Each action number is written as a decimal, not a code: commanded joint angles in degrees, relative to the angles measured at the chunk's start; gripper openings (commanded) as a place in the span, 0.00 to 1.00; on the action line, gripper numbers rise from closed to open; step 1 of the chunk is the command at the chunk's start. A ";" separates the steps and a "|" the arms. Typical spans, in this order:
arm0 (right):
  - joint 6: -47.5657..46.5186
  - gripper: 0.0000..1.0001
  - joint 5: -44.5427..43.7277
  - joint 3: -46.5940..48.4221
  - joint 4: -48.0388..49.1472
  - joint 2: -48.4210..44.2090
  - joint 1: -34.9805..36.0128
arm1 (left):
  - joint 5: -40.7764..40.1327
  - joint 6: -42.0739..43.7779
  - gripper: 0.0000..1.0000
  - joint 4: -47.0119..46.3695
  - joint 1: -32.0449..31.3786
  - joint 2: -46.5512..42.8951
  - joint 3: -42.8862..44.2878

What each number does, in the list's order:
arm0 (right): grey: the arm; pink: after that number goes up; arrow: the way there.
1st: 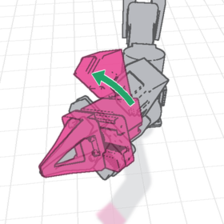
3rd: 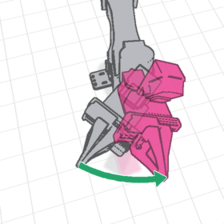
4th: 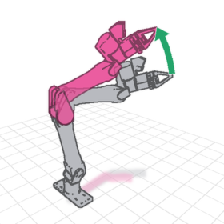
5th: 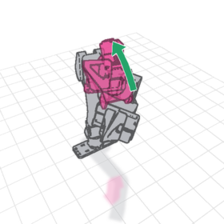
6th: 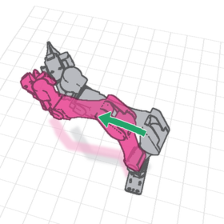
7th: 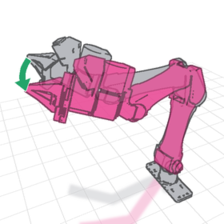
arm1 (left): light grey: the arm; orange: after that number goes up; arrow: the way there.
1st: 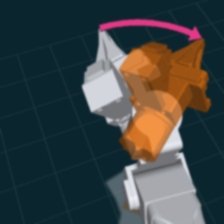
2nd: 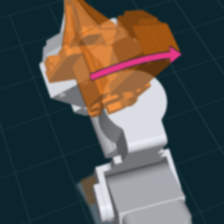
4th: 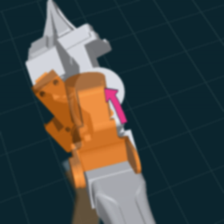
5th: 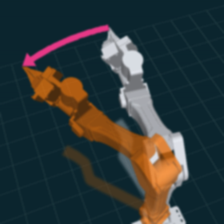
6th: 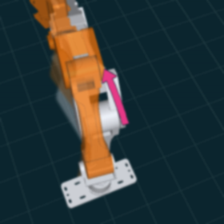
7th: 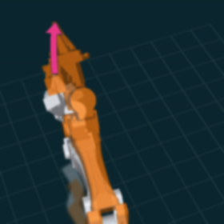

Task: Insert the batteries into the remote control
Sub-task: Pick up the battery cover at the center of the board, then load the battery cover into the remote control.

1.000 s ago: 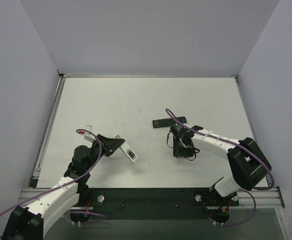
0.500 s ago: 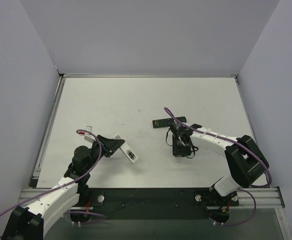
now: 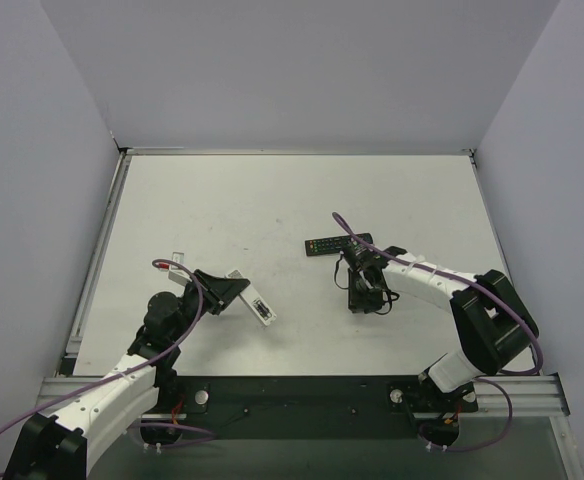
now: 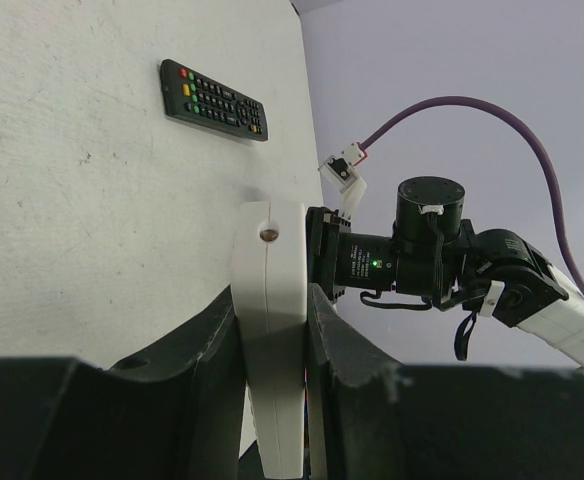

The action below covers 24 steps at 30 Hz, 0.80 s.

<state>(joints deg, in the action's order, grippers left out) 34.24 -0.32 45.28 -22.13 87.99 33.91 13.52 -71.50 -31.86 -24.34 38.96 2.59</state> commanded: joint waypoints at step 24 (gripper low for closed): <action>-15.07 0.03 4.18 30.63 -19.69 -2.21 24.70 | 0.81 -2.41 0.00 -9.89 -0.27 5.60 0.31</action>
<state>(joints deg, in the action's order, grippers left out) 22.13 2.13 68.62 -34.30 84.12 54.83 13.58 -73.03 -35.57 -24.34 44.25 2.59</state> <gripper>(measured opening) 0.258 0.334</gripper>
